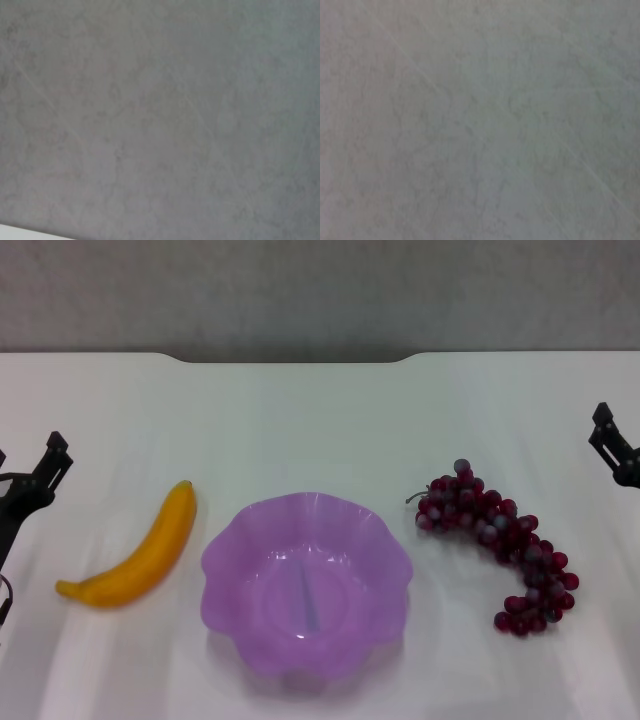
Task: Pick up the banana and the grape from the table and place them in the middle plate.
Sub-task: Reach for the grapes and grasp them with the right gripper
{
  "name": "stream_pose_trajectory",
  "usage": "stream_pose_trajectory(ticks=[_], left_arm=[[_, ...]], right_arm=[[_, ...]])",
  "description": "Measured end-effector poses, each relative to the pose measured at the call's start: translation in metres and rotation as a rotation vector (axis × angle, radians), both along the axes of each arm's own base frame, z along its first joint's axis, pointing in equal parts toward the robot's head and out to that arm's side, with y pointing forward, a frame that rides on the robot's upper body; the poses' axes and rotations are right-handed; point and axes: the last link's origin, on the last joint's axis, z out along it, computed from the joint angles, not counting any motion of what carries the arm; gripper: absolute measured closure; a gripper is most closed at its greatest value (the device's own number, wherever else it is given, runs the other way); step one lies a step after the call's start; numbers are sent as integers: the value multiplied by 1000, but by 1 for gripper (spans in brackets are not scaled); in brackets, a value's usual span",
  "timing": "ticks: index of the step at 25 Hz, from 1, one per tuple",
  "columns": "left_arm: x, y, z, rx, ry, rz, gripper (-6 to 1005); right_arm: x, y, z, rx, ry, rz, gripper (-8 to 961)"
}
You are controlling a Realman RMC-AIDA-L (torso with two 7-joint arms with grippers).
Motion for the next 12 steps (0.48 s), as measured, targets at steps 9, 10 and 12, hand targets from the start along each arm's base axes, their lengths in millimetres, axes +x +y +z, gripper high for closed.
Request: stream_pose_trajectory(ticks=[9, 10, 12], left_arm=[[-11, -8, 4, 3, -11, 29, 108], [-12, -8, 4, 2, -11, 33, 108], [-13, -9, 3, -5, -9, 42, 108]], right_arm=[[-6, 6, -10, -77, -14, 5, 71], [-8, 8, -13, -98, -14, 7, 71], [-12, 12, -16, -143, -10, 4, 72]])
